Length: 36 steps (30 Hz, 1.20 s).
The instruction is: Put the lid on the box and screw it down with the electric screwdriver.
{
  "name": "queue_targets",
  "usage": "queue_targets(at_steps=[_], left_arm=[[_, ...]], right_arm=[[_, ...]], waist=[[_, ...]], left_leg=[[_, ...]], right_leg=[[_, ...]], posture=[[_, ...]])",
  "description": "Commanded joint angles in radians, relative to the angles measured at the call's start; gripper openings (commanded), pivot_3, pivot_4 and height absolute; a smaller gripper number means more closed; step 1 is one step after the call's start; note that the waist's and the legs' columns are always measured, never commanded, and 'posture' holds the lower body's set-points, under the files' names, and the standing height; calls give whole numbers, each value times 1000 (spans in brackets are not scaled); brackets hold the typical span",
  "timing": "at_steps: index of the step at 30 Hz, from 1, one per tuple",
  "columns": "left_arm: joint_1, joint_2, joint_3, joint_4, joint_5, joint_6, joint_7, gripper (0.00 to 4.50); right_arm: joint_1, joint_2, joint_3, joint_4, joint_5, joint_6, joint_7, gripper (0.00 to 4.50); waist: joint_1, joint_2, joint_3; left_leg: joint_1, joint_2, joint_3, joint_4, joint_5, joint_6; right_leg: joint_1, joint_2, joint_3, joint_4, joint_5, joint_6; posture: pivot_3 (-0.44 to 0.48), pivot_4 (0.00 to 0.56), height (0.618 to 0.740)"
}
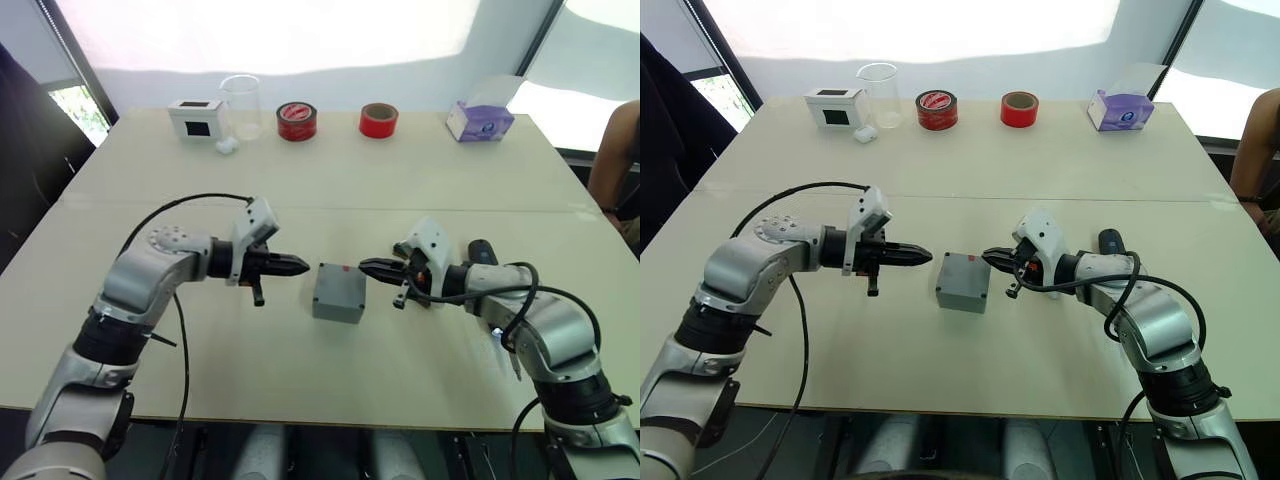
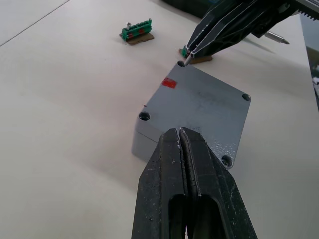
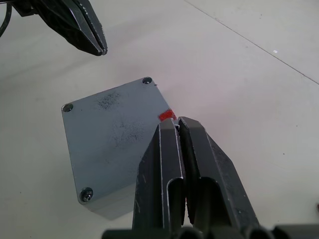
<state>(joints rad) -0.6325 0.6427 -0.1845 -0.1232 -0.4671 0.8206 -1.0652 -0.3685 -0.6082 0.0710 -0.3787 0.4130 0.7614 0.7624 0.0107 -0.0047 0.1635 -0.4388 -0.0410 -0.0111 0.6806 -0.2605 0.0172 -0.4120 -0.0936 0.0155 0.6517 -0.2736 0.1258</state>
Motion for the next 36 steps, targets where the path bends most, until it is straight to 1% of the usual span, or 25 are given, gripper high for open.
queue_targets(at_steps=[1, 15, 18, 26, 28, 30, 31, 33, 35, 36], left_arm=[[-1, 0, 11, -36, -13, 2, 3, 0], [-8, -7, 10, -28, -8, -3, 8, 0], [-9, -9, 11, -28, -8, -4, 7, 0], [-17, -19, 15, -24, -10, -4, 9, 0], [-20, -25, 20, -28, -18, -1, 8, 0], [-36, -43, 33, -37, -46, 9, 3, 0], [-52, -54, 37, -45, -60, 12, -3, 0], [-75, -64, 33, -65, -80, 11, -20, 0], [-89, -64, 20, -87, -86, 3, -36, 0], [-94, -62, 12, -100, -89, 0, -44, 0]], right_arm=[[-6, -16, 10, 3, -29, -38, -2, 40], [9, -8, 24, 41, -58, -67, -1, 40], [9, -11, 19, 43, -58, -64, -2, 785], [-7, -11, -15, 36, -40, -38, -19, 3849], [-14, -4, -44, 24, -14, -12, -28, 3849], [-54, 24, -166, 0, 99, 101, -73, 3849], [-90, 8, -233, 5, 132, 169, -101, 3849], [-144, -76, -315, 36, 149, 267, -118, 4479], [-202, -161, -372, 86, 157, 400, -146, 4490], [-243, -192, -402, 118, 161, 501, -176, 4490]], waist=[[0, 0, 0], [0, 0, 0], [0, 0, 0], [0, 0, 0], [0, 0, 0], [1, 0, 0], [1, 0, 0], [4, 0, 0], [5, 0, 0], [3, 0, 0]], left_leg=[[0, 0, 0, 0, 0, 0], [0, 0, 0, 0, 0, 0], [0, 0, 0, 0, 0, 0], [0, 0, 0, 0, 0, 0], [0, 0, 0, 0, 0, 0], [0, 0, 0, 0, 0, 0], [0, 0, 0, 0, 0, 0], [0, 0, 0, 0, 0, 0], [0, -1, -1, 0, 0, 0], [0, -1, -1, 0, 0, 0]], right_leg=[[0, 0, 0, 0, 0, 0], [0, 0, 0, 0, 0, 0], [0, 0, 0, 0, 0, 0], [0, 0, 0, 0, 0, 0], [0, 0, 0, 0, 0, 0], [0, 0, 0, 0, 0, 0], [0, 0, 0, 0, 0, 0], [0, -1, 0, 0, 0, 0], [0, -2, 0, 0, 0, 0], [1, -2, -1, 0, 0, 0]], posture=[[0, 150, 740], [0, 150, 740], [0, 150, 740], [0, 150, 740], [0, 150, 740], [0, 150, 740], [0, 150, 740], [0, 150, 740], [0, 150, 740], [0, 150, 740]])
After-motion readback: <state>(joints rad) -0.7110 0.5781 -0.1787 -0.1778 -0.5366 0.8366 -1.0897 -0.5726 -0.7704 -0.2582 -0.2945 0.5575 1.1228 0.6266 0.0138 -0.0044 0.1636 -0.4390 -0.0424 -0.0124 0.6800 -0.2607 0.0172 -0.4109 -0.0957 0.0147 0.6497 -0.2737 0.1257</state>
